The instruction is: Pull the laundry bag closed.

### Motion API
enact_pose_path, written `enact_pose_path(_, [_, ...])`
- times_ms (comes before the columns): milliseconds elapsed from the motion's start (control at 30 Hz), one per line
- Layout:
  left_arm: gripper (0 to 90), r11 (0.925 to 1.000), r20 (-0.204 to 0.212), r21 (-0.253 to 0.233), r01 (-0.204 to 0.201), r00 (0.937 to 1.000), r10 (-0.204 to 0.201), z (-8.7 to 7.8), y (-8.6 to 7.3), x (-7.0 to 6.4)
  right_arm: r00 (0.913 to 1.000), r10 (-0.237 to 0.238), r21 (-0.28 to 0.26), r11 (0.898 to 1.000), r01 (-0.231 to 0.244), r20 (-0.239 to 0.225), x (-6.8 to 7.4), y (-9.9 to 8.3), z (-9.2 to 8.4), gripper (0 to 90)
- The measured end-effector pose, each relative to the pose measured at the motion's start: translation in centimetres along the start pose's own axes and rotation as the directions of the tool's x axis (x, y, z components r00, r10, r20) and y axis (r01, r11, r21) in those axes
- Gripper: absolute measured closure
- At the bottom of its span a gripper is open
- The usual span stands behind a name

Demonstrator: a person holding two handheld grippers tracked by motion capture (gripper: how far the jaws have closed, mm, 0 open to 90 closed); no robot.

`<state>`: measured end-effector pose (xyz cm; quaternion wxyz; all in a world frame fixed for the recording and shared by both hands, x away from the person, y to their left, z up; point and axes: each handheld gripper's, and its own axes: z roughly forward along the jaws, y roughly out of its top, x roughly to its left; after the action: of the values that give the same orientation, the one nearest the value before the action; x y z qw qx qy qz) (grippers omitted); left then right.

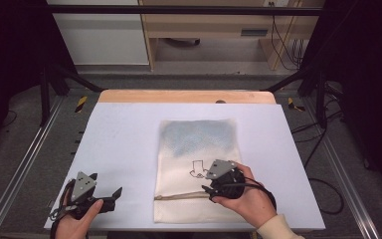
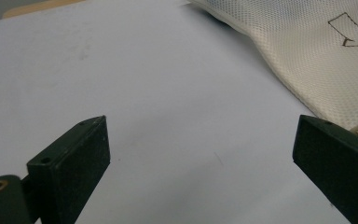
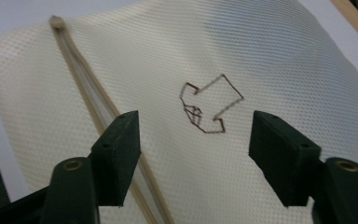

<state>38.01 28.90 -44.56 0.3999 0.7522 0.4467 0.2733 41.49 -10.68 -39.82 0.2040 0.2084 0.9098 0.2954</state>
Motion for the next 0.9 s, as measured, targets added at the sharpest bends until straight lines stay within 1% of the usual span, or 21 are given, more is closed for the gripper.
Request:
enact_pose_path(33, [3.9, 1.0000, -0.004, 0.000, 0.005, 1.0000, -0.005, 0.0, 0.0, 0.2, 0.9998, -0.008, 0.001, 1.000, 0.008, -0.018, 0.2, 0.5, 0.2, 39.2])
enact_pose_path(100, [4.1, 0.9999, -0.011, -0.009, 0.014, 0.9998, -0.014, -0.1, 0.0, 0.4, 0.9988, -0.030, 0.023, 0.999, 0.030, -0.038, 0.6, 1.4, 0.7, 42.9])
enact_pose_path(167, [4.4, 0.9995, -0.020, -0.027, 0.018, 0.9996, -0.018, -0.2, 0.1, 0.5, 0.9968, -0.073, 0.042, 0.996, 0.074, -0.033, 1.2, 2.1, 1.2, 45.4])
enact_pose_path(233, [4.4, 0.9992, -0.022, -0.034, 0.019, 0.9996, -0.020, -0.3, 0.2, 0.5, 0.9934, -0.102, 0.053, 0.993, 0.105, -0.053, 1.7, 2.7, 1.9, 48.6])
enact_pose_path(367, [4.4, 0.9993, -0.021, -0.033, 0.018, 0.9996, -0.019, -0.3, 0.2, 0.7, 0.9862, -0.136, 0.072, 0.987, 0.143, -0.094, 2.3, 3.4, 3.1, 53.0])
enact_pose_path(433, [4.4, 0.9992, -0.020, -0.033, 0.024, 0.9995, -0.024, -0.3, 0.2, 0.7, 0.9828, -0.145, 0.074, 0.985, 0.154, -0.114, 2.7, 3.8, 3.6, 53.8])
enact_pose_path(500, [4.4, 0.9991, -0.021, -0.034, 0.024, 0.9995, -0.025, -0.3, 0.2, 0.7, 0.9803, -0.155, 0.075, 0.984, 0.164, -0.123, 3.0, 4.3, 4.1, 55.7])
enact_pose_path(533, [4.4, 0.9991, -0.021, -0.035, 0.025, 0.9994, -0.026, -0.3, 0.2, 0.8, 0.9776, -0.158, 0.078, 0.982, 0.170, -0.139, 3.1, 4.6, 4.3, 56.3])
enact_pose_path(600, [4.4, 0.9991, -0.021, -0.034, 0.025, 0.9994, -0.026, -0.3, 0.2, 0.8, 0.9762, -0.161, 0.079, 0.982, 0.174, -0.146, 3.3, 4.8, 4.4, 56.7])
enact_pose_path(700, [4.4, 0.9992, -0.020, -0.032, 0.025, 0.9995, -0.026, -0.3, 0.2, 0.8, 0.9664, -0.185, 0.077, 0.977, 0.201, -0.178, 3.8, 5.7, 5.1, 61.1])
enact_pose_path(733, [4.4, 0.9992, -0.020, -0.032, 0.025, 0.9995, -0.026, -0.3, 0.2, 0.8, 0.9664, -0.185, 0.077, 0.977, 0.201, -0.178, 3.8, 5.7, 5.1, 61.1])
enact_pose_path(767, [4.5, 0.9992, -0.021, -0.032, 0.024, 0.9995, -0.025, -0.2, 0.2, 0.8, 0.9636, -0.189, 0.075, 0.976, 0.206, -0.189, 4.0, 6.1, 5.3, 62.5])
enact_pose_path(800, [4.5, 0.9992, -0.021, -0.032, 0.024, 0.9995, -0.025, -0.2, 0.2, 0.8, 0.9636, -0.189, 0.075, 0.976, 0.206, -0.189, 4.0, 6.1, 5.3, 62.5])
enact_pose_path(833, [4.5, 0.9993, -0.020, -0.030, 0.023, 0.9995, -0.024, -0.2, 0.2, 0.8, 0.9604, -0.194, 0.073, 0.975, 0.212, -0.200, 4.1, 6.4, 5.5, 63.9])
enact_pose_path(900, [4.6, 0.9994, -0.021, -0.028, 0.021, 0.9996, -0.021, -0.2, 0.2, 0.8, 0.9589, -0.196, 0.071, 0.974, 0.214, -0.206, 4.2, 6.7, 5.6, 65.0])
